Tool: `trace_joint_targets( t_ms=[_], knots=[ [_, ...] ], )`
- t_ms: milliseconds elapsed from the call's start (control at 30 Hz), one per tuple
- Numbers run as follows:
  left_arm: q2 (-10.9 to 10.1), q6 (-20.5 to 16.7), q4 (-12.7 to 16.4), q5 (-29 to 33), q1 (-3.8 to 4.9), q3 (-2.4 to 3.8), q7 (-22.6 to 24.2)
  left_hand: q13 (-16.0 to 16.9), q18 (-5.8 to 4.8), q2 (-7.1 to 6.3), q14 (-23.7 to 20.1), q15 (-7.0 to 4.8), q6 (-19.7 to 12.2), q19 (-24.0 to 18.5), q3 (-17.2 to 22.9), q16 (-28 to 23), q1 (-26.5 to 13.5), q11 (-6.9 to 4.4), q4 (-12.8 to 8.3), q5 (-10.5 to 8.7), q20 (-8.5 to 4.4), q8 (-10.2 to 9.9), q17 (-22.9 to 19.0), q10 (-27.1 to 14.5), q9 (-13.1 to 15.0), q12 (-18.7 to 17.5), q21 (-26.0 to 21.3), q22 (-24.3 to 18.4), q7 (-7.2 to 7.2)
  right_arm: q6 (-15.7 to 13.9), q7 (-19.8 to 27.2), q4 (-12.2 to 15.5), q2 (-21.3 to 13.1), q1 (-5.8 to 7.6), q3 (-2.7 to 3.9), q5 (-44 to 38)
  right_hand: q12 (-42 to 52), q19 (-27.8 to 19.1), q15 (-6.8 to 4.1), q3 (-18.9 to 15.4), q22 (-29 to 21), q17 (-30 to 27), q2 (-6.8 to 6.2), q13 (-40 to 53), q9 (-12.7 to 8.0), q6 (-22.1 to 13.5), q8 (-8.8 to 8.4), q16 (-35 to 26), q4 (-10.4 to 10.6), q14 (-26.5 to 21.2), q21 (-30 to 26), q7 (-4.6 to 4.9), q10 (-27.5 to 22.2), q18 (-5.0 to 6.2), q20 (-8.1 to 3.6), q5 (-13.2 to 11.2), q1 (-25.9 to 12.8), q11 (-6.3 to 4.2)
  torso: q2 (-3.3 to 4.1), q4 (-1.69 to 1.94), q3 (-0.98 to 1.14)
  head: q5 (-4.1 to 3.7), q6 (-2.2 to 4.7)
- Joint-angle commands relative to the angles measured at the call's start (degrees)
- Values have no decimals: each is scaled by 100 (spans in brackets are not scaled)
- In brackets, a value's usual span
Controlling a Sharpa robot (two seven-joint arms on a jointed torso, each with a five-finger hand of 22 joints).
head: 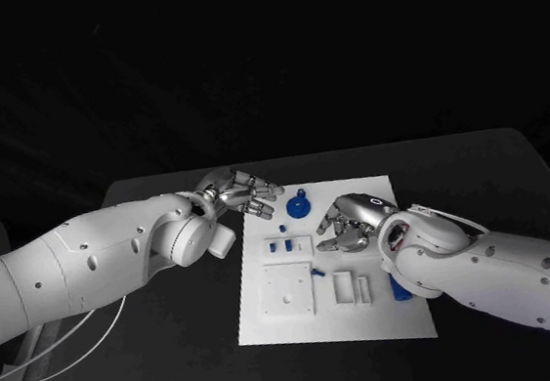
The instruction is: Assemble the parts on the task board
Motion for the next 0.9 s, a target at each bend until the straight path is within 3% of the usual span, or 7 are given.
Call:
trace_joint_targets(
  t_ms=[33, 100, 200, 467, 533, 667, 900],
  knots=[
    [-1, -57, 22, 42, 1, 2, 32, 0, 11, -9, 18, 10, 24, 13, 13, -7, 39, 4, -32, -34, 8, -12, 9, 44, -3, -3, -9, -6, -17, 392, -361, 46, 63, 0, -40, -752, 48, 73, 11, -247, -87, 17, -34, -49, 0, -41, 25, -20, 252, -33, -49, 7, -45, -115, 1, -154, 213, -7, 1, -2, -1, 7, -25],
    [-1, -60, 24, 42, 1, 2, 37, 0, 10, -14, 12, 11, 22, 12, 16, -7, 39, 4, -37, -34, 8, -12, 10, 43, -3, -3, -8, -7, -15, 440, -439, 38, 100, 0, -83, -888, 75, 81, 27, -253, -104, 16, -67, -67, 1, -41, 26, -19, 327, -23, -56, 8, -45, -87, 28, -254, 255, -4, 0, -1, -2, -2, -39],
    [4, -64, 27, 41, 1, 2, 44, 0, 8, -17, 4, 13, 17, 7, 20, -9, 37, 5, -41, -34, 10, -13, 12, 45, -3, -3, -9, -8, -15, 518, -570, 1, 171, 0, -207, -1105, 145, 101, 20, -156, -119, 39, -135, -87, 0, -18, 24, 3, 464, -14, -51, 5, -37, -77, 26, -391, 296, -7, 3, 7, -3, -16, -56],
    [10, -67, 28, 41, 2, 3, 51, 0, 5, -22, -17, 19, 9, -6, 29, -9, 34, 7, -49, -34, 16, -13, 14, 39, -3, -3, -13, -12, -12, 617, -789, -144, 350, -2, -563, -1394, 226, 101, 23, 170, -109, 74, -144, -111, 2, 88, 26, 45, 425, 15, -25, -24, -25, -56, 46, -520, 330, -24, 3, 8, 2, -21, -89],
    [10, -66, 30, 41, 2, 3, 52, 0, 5, -21, -22, 20, 7, -9, 32, -9, 33, 8, -51, -34, 17, -13, 15, 38, -3, -3, -14, -13, -11, 615, -829, -186, 387, -3, -621, -1426, 242, 103, 20, 277, -100, 91, -152, -115, 1, 106, 25, 65, 405, 23, -14, -30, -18, -48, 48, -552, 305, -28, 3, 11, 1, -16, -103],
    [11, -59, 31, 41, 2, 3, 46, 0, 6, -20, -25, 20, 4, -12, 42, -7, 36, 7, -59, -33, 19, -12, 19, 38, -3, -3, -13, -14, -10, 601, -898, -270, 460, -9, -704, -1477, 263, 105, 18, 409, -90, 111, -154, -122, 1, 132, 25, 82, 363, 25, 2, -35, -9, -40, 50, -562, 279, -33, 5, 10, 5, -8, -119],
    [12, -54, 31, 40, 2, 3, 40, 0, 8, -17, -31, 23, -7, -16, 53, -8, 34, 10, -67, -33, 21, -13, 24, 32, -3, -3, -11, -16, -7, 452, -1000, -387, 556, -25, -781, -1503, 292, 110, 11, 743, -73, 148, -138, -115, 0, 199, 23, 121, 292, 34, 24, -52, 5, -23, 56, -611, 251, -49, 7, 9, -1, 7, -136]
  ],
)
